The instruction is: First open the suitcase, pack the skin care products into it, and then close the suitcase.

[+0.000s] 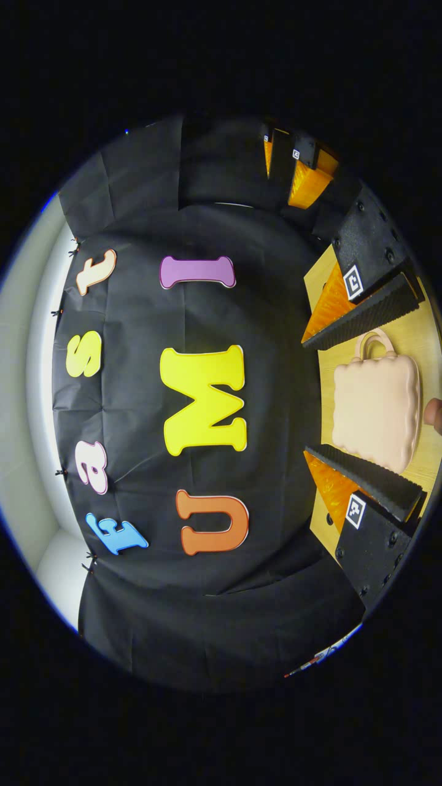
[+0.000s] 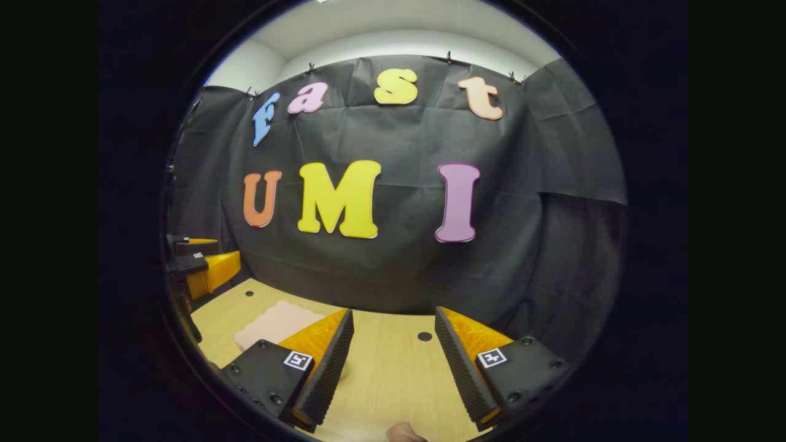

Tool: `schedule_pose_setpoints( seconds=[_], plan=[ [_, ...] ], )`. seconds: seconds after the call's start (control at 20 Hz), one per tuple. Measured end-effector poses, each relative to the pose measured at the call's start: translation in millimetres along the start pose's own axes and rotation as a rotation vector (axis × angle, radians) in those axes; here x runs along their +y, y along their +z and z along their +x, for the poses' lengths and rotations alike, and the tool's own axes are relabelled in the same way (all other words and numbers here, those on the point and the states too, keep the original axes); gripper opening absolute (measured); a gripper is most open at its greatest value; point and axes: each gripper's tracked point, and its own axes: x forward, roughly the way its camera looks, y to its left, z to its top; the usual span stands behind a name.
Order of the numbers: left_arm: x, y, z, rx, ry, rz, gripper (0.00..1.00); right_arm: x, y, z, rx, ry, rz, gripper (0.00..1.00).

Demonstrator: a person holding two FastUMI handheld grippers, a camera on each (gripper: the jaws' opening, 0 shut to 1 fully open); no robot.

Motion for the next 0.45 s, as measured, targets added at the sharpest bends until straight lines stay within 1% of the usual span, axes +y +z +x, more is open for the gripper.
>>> schedule_pose_setpoints(
  seconds=[0.05,0.1,0.2,0.25,0.3,0.45],
  plan=[
    [4,1,-1,-0.006,-0.002,-0.001,0.98,3,2,-1,-0.012,-0.005,-0.008,0.77],
    [5,-3,-3,0.0,-0.003,0.004,0.98,3,2,-2,-0.011,-0.015,-0.009,0.79],
    [0,-16,-7,0.027,-0.01,0.015,0.98,9,-5,-6,0.001,-0.008,-0.006,0.79],
    [-5,-18,-10,0.03,-0.024,0.013,0.93,10,-7,-7,0.005,-0.007,-0.016,0.79],
    [-11,-20,-9,0.035,-0.043,0.006,0.98,8,-8,-8,0.008,-0.012,-0.028,0.78],
    [-12,-19,-4,0.025,-0.039,0.01,0.99,3,-10,-7,0.019,-0.015,-0.025,0.79]
  ],
)
